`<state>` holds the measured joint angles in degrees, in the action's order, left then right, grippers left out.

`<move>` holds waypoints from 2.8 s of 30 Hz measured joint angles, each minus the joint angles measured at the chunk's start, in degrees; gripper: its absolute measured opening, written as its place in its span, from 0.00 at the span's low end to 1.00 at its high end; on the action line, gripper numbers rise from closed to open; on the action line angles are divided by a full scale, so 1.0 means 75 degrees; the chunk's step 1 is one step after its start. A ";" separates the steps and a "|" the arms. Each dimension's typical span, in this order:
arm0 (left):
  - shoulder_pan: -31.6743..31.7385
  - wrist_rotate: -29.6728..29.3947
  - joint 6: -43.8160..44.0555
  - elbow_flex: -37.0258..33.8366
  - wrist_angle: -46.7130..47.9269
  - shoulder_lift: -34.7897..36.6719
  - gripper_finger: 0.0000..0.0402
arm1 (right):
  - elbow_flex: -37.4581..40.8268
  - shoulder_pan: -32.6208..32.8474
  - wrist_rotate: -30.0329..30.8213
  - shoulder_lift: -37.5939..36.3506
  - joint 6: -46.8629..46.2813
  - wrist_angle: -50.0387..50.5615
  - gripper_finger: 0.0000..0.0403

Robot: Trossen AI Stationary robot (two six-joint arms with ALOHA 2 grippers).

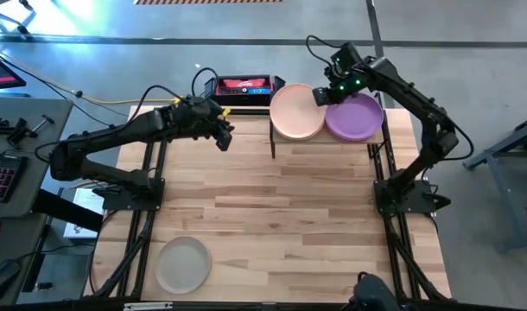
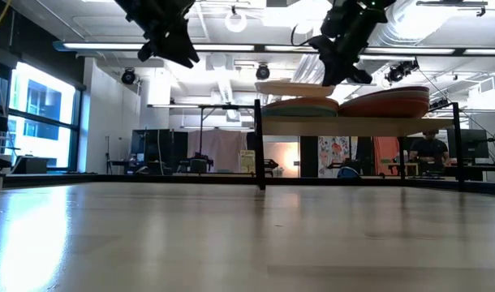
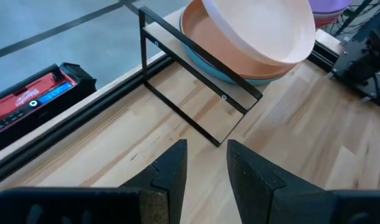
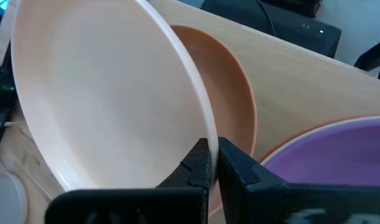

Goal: Place and stack plates onto a shelf
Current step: Stack the white plate on top of the brown plate on the shelf

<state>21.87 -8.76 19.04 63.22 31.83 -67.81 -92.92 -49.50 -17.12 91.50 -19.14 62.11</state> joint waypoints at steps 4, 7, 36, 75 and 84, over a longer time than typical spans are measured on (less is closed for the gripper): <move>0.0000 -0.0074 -0.0232 0.0000 0.0000 0.0000 0.26 | 0.0000 0.0003 0.0000 0.0083 -0.0009 0.0090 0.00; -0.0003 -0.0096 -0.0241 0.0000 0.0000 0.0000 0.26 | 0.0000 0.0003 0.0055 0.0143 -0.0009 0.0164 0.00; -0.0026 -0.0109 -0.0368 -0.0003 0.0012 0.0000 0.26 | 0.0000 0.0055 0.0953 0.0172 0.0359 0.0168 0.02; -0.0017 -0.0112 -0.0366 -0.0003 0.1198 -0.0003 0.26 | 0.0000 0.1876 -0.0237 0.0099 0.0151 0.1231 0.21; -0.0017 -0.0112 -0.0495 -0.0003 0.1201 -0.0003 0.26 | 0.0000 0.2276 0.0129 0.0099 -0.0523 0.1240 0.21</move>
<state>21.74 -9.61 15.33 63.20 40.84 -67.83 -92.92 -32.42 -16.15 92.25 -23.06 71.41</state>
